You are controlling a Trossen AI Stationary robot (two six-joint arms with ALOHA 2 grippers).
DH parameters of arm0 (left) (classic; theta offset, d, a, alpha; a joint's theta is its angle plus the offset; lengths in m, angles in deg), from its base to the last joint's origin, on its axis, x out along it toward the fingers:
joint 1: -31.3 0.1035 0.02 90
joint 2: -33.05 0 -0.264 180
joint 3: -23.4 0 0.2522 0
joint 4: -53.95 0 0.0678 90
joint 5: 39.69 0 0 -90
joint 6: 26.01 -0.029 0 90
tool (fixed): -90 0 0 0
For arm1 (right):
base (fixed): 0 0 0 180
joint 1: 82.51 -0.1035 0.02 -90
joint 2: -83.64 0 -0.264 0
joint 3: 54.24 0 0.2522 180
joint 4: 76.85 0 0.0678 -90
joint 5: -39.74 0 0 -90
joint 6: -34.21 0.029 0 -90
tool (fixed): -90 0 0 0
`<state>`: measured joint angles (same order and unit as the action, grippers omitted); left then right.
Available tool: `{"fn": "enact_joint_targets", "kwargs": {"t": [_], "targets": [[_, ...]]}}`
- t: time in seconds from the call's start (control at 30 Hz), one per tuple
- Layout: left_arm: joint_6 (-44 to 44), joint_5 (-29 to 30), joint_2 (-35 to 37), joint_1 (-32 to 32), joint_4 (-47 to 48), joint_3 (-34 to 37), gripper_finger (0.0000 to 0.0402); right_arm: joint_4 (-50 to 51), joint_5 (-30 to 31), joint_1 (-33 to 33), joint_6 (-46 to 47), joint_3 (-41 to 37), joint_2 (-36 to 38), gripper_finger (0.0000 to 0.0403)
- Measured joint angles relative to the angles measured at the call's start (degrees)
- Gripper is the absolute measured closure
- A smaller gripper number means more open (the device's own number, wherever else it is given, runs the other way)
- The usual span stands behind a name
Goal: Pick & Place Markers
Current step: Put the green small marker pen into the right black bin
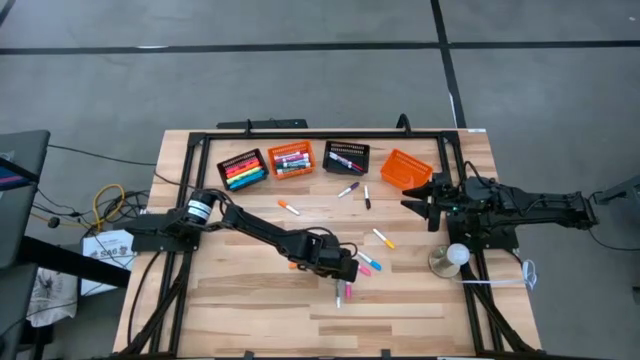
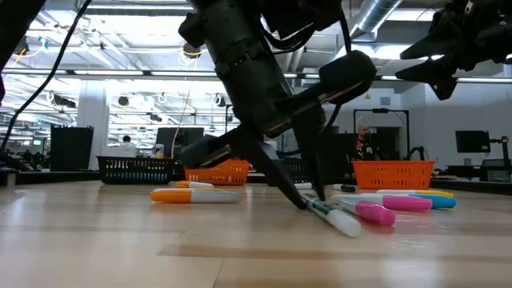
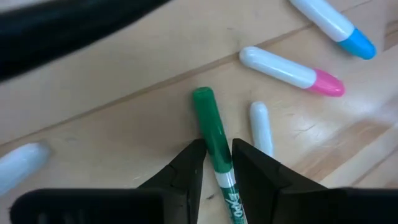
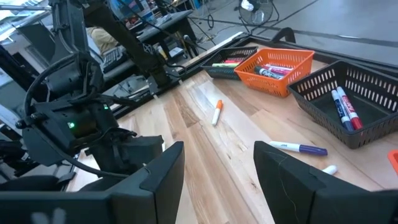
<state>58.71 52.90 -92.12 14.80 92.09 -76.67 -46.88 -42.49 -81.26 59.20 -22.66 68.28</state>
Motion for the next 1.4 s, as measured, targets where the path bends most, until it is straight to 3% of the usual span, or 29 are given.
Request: {"fn": "enact_joint_targets", "kwargs": {"t": [0.43,0.87,1.4], "targets": [[-0.7,-0.9,0.3,0.5,0.7,0.3,0.0314,0.0,-0.1,0.0,0.0,0.0,0.0,0.0219],[-9.3,0.9,0.1,-0.7,-3.5,0.4,0.0314,0.0,-0.3,0.0,0.0,0.0,0.0,0.0219],[-9.5,2.9,0.0,-0.5,-3.9,0.4,0.0314,0.0,-0.3,0.0,0.0,0.0,0.0,0.0219]]}}
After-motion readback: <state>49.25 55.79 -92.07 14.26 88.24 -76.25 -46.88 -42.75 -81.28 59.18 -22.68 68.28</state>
